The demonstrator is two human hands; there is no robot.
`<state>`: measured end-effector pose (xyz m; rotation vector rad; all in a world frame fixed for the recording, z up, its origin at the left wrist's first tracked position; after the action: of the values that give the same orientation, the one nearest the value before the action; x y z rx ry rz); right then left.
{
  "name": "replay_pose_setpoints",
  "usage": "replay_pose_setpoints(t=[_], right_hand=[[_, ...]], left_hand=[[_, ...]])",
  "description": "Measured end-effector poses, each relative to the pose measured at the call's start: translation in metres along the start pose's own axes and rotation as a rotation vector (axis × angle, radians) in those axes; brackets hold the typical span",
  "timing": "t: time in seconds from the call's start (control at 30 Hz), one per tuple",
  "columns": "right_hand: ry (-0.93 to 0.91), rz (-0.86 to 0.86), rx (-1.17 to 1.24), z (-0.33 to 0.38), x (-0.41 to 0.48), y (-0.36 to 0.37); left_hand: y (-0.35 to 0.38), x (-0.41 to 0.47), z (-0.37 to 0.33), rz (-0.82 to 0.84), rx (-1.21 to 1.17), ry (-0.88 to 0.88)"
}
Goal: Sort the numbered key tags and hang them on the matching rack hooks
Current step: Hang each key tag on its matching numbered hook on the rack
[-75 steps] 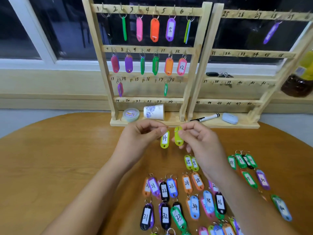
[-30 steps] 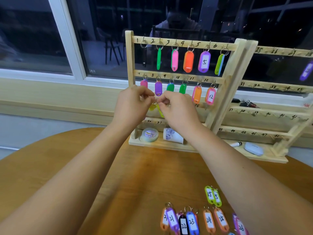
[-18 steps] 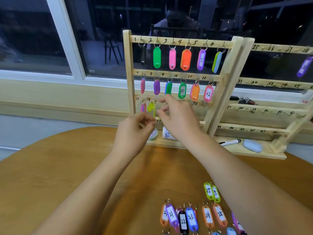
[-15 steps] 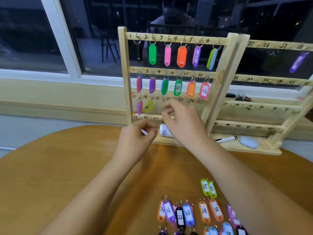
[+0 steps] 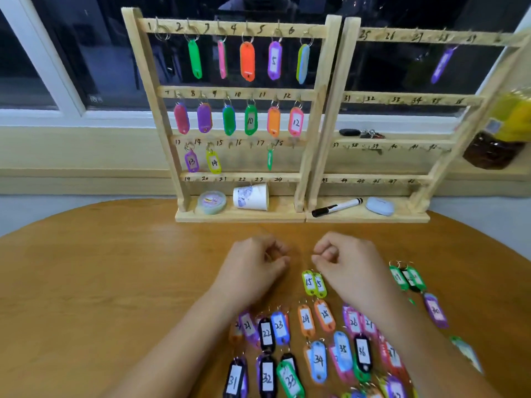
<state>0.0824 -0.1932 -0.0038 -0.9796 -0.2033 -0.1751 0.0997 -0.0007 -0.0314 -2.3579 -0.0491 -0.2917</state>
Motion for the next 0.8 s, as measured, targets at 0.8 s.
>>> replay_pose_setpoints(t=[0.8], right_hand=[[0.013, 0.083, -0.131, -0.023, -0.009, 0.022]], left_hand=[[0.047, -0.004, -0.022, 0.034, 0.118, 0.163]])
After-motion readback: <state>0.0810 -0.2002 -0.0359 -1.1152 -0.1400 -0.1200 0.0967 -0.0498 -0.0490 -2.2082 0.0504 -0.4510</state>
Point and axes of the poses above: each hand's wrist, its own x-axis towards the middle knuckle, its own y-axis out of the palm, z = x × y, the point moved 9 cm from there along x, towards the middle knuckle, and after that the axes turned 9 degrees about -z, right-handed, at the moved point
